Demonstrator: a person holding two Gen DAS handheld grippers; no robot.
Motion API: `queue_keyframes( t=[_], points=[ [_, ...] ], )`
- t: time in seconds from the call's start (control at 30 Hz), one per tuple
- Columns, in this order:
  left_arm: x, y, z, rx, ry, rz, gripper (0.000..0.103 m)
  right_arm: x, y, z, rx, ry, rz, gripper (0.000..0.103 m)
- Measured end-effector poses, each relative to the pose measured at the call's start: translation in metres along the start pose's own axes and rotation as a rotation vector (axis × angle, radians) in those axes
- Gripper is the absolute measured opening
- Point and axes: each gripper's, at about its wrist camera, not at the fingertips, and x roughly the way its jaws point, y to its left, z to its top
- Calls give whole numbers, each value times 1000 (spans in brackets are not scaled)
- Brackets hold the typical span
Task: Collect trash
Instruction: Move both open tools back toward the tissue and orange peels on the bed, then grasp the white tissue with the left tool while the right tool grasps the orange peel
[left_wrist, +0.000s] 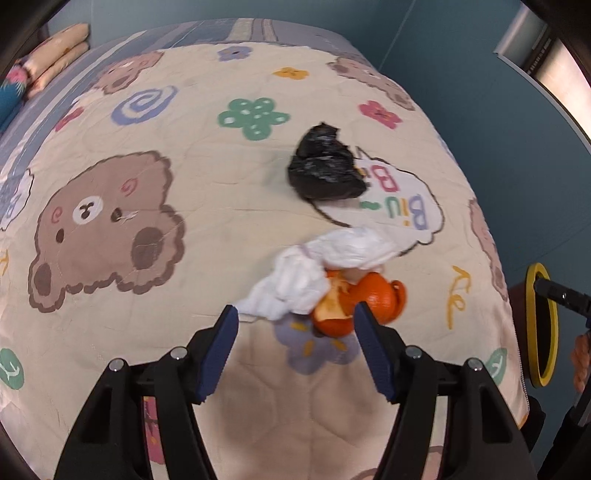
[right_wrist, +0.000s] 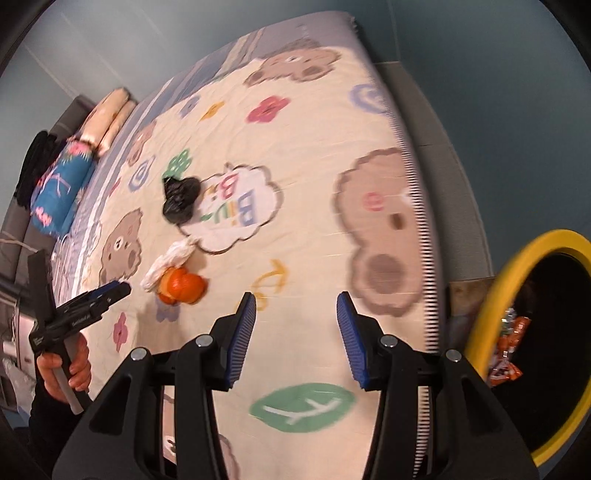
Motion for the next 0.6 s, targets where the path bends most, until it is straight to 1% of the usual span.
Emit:
queue_keyframes(
  t=[0.27,0.43,0.6],
  points=[
    [24,27,3,-67,29,-4,62,51,52,3,-61,81,51,44],
    [40,38,3,-111,56,-35,62,84,76,6,-72,133,100,44],
    [51,39,5,-138,73,-74,61,106,95,9,-74,159,133,44]
  ],
)
